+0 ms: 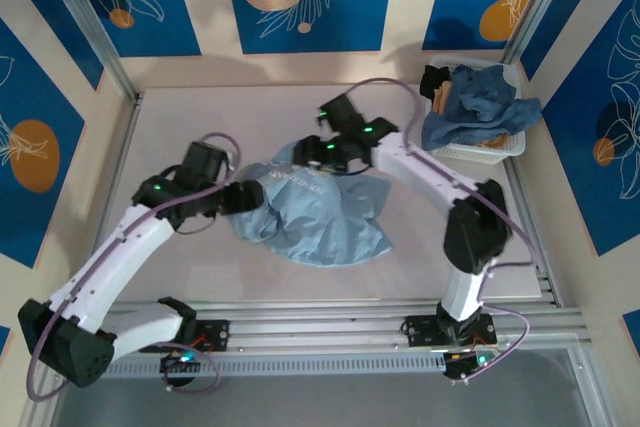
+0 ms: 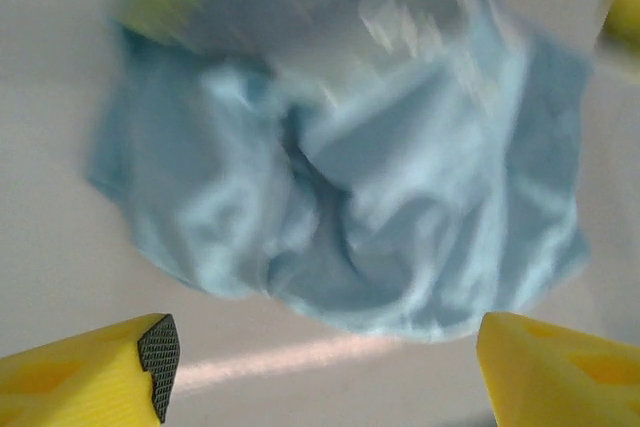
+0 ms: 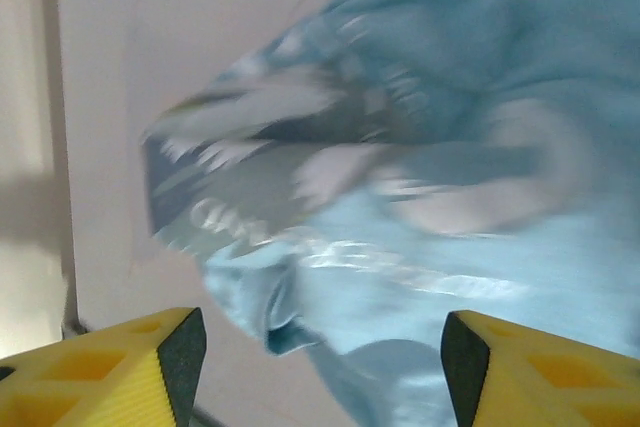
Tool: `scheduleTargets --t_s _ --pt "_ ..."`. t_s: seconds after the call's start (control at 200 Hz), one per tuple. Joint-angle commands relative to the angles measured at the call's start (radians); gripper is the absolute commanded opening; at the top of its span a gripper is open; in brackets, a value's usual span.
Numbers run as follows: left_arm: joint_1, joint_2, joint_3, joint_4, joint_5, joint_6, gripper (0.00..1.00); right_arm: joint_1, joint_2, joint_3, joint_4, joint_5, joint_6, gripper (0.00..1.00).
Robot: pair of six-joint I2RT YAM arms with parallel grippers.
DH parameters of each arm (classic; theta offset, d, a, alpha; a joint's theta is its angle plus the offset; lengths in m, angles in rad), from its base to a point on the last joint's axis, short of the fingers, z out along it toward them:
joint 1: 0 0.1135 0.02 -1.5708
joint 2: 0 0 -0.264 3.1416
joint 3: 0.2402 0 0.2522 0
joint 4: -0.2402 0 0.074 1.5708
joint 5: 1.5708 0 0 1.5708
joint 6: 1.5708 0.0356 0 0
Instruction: Fold and stack the t-shirts
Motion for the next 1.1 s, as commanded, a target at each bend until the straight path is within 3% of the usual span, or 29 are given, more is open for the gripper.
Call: scheduleTargets --t_s 0.0,0.145,0.26,0.535,0.575,0.615,0.655,0.73,0.775,0.91,1.095 --pt "-0.168 0.081 -0.018 0.059 0.062 0.091 0.81 -0.144 -0.143 -0.128 -0.111 0.084 0.084 0.66" --pt "-0.409 0.295 0.050 0.109 -0.051 0.146 0.88 -0.291 -0.265 -0.254 -0.213 0.151 0.105 0.64" --pt "-0.531 0.494 0.147 0.109 -0.147 0.166 0.93 -0.348 -0.350 -0.320 -0.238 0.173 0.108 0.65" --pt "-0.570 0.854 0.324 0.053 -0.281 0.114 0.98 -0.384 -0.491 -0.430 -0.245 0.147 0.102 0.65" --pt "-0.566 0.886 0.335 0.054 -0.289 0.110 0.93 -0.386 -0.497 -0.441 -0.246 0.144 0.097 0.65" --pt "-0.555 0.911 0.341 0.052 -0.295 0.100 0.80 -0.388 -0.502 -0.450 -0.245 0.140 0.093 0.65" --pt "-0.541 0.920 0.331 0.054 -0.295 0.085 0.62 -0.390 -0.506 -0.457 -0.240 0.136 0.085 0.65" --pt "-0.512 0.894 0.287 0.066 -0.315 0.063 0.17 -0.393 -0.506 -0.466 -0.229 0.132 0.074 0.64" --pt "-0.491 0.854 0.253 0.058 -0.346 0.051 0.01 -0.394 -0.503 -0.471 -0.216 0.125 0.067 0.63" --pt "-0.403 0.612 0.118 0.049 -0.393 0.020 0.00 -0.385 -0.463 -0.474 -0.181 0.093 0.058 0.59" --pt "-0.250 0.200 0.004 0.007 -0.315 0.030 0.00 -0.316 -0.349 -0.461 -0.133 0.083 0.078 0.57"
